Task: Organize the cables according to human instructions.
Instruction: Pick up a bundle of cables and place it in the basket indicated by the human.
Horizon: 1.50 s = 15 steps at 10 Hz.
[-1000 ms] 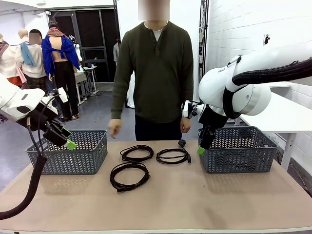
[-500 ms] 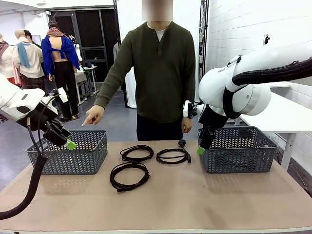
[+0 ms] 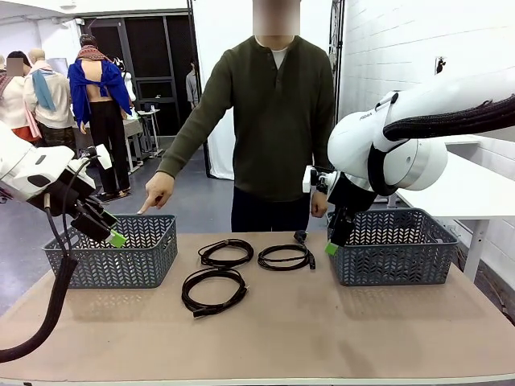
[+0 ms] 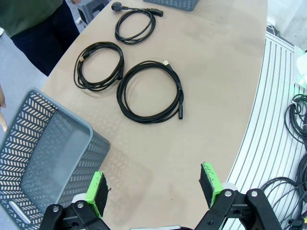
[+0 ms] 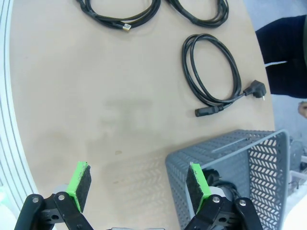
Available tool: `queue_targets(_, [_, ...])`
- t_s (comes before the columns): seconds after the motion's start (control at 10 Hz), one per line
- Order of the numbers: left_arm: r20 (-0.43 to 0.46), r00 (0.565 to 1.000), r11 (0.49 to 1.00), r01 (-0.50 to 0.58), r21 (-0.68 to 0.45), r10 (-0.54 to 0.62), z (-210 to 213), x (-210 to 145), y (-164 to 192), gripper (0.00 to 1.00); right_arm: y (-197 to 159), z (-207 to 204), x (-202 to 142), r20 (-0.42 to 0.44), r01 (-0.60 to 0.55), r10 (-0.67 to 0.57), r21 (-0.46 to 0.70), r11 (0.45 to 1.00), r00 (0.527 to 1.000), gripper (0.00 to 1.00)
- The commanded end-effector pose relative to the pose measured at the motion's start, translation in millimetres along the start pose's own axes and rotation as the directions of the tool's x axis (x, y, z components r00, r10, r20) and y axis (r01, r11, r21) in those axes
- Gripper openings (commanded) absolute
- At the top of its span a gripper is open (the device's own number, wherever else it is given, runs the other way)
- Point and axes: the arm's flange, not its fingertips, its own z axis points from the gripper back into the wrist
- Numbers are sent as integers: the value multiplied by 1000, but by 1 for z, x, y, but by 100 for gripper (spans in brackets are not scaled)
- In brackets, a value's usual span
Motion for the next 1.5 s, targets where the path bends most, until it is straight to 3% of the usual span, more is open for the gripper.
queue_targets(0.0, [17, 1000, 1000, 18, -18, -18, -1, -4, 3, 100, -1, 0, 0, -5, 4, -4, -9, 1000, 1000, 100])
queue_targets(0.8, [0, 1000, 1000, 0, 0, 0, 0, 0, 0, 100, -1, 0, 0, -5, 4, -4, -9, 1000, 1000, 100])
queue_targets(1.1, [-158, 981, 993, 107, -45, -113, -38, 36, -4, 100, -1, 0, 0, -5, 4, -4, -9, 1000, 1000, 100])
queue_targets(1.4, [-252, 944, 977, 202, -64, -211, -100, 74, -11, 100, -1, 0, 0, -5, 4, -4, -9, 1000, 1000, 100])
